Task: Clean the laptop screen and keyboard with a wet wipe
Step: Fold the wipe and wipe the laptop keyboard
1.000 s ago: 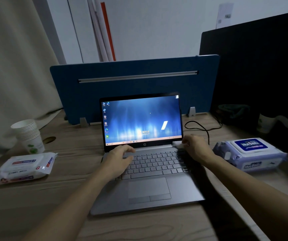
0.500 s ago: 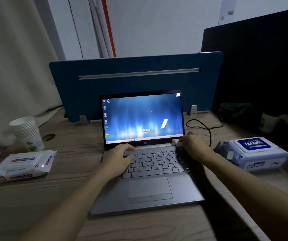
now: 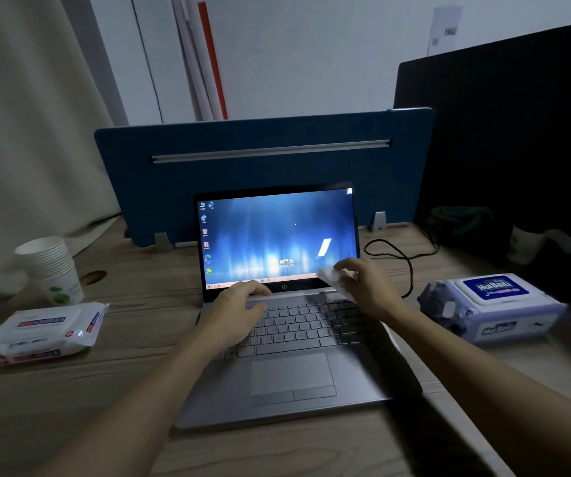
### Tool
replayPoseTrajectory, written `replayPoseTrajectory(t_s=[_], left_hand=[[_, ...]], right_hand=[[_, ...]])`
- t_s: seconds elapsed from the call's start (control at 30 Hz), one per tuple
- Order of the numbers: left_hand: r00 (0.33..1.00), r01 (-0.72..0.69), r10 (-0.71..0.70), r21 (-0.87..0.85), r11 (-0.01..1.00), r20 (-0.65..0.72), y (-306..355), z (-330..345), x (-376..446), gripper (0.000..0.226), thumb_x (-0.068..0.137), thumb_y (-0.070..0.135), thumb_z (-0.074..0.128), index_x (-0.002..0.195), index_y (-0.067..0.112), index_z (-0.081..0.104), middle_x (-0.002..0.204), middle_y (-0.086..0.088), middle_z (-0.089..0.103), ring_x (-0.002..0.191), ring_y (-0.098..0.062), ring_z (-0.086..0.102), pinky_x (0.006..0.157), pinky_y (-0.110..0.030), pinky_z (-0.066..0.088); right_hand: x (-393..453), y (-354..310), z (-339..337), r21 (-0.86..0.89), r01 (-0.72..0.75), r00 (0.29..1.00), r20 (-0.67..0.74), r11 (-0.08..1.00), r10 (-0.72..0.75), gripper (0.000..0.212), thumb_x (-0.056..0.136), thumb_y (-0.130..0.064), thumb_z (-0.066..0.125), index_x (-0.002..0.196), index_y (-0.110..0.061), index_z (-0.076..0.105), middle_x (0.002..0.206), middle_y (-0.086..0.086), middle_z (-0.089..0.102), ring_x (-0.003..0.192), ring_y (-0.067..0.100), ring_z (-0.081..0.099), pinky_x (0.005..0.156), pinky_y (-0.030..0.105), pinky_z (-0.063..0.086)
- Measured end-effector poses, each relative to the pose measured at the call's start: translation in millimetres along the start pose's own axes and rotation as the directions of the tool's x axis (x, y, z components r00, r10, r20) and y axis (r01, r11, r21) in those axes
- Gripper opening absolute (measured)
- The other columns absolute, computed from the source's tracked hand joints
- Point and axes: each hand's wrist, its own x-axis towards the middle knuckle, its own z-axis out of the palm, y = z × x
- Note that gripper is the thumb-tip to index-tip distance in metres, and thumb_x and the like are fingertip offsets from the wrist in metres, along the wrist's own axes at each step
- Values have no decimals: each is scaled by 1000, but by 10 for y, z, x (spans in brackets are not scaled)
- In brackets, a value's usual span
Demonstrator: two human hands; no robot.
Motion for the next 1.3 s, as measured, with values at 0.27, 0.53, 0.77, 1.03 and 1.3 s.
replayPoseTrajectory(t_s=[0.27, 0.53, 0.77, 1.03, 1.3], left_hand=[[997, -78, 79, -76, 994, 20, 431, 125, -45, 27, 89, 20, 56, 112, 33, 61, 115, 16, 59, 104, 1, 49, 79, -10, 33], [987, -156, 159, -103, 982, 20, 861, 314, -216, 26, 89, 23, 58, 113, 31, 61, 113, 17, 59, 103, -4, 54, 84, -17, 38], [972, -224, 232, -155, 962, 36, 1243, 512, -415, 21, 89, 31, 63, 110, 29, 62, 108, 15, 64, 100, -12, 61, 87, -33, 50], [944, -281, 313, -238, 930, 107, 1690, 899, -622, 21, 88, 39, 65, 107, 31, 64, 101, 18, 65, 93, -3, 61, 78, -24, 52], [912, -337, 366, -171, 926, 186, 2077, 1344, -778, 22, 89, 35, 64, 110, 30, 66, 101, 14, 67, 93, -5, 61, 83, -30, 52]], right_hand=[[-313, -82, -356, 180, 20, 999, 34, 983, -26, 17, 90, -5, 63, 92, -21, 70, 103, 2, 61, 90, 17, 59, 80, 32, 49], [-753, -150, -712, 265, 9, 997, 67, 964, -28, 12, 92, -12, 62, 97, -21, 68, 105, -7, 65, 94, 5, 62, 71, 15, 49], [-1090, -113, -1000, 320, -38, 999, -19, 947, 46, 24, 83, -8, 70, 102, -21, 63, 97, -3, 65, 77, 11, 60, 59, 16, 47], [-1583, 138, -1378, 358, -89, 991, -59, 929, 118, 16, 82, -17, 75, 96, -21, 66, 97, 3, 69, 88, 18, 68, 71, 33, 59], [-2142, 515, -1782, 353, -176, 959, -148, 919, 241, 18, 77, -13, 78, 90, -21, 69, 84, 5, 66, 78, 20, 64, 61, 29, 58]])
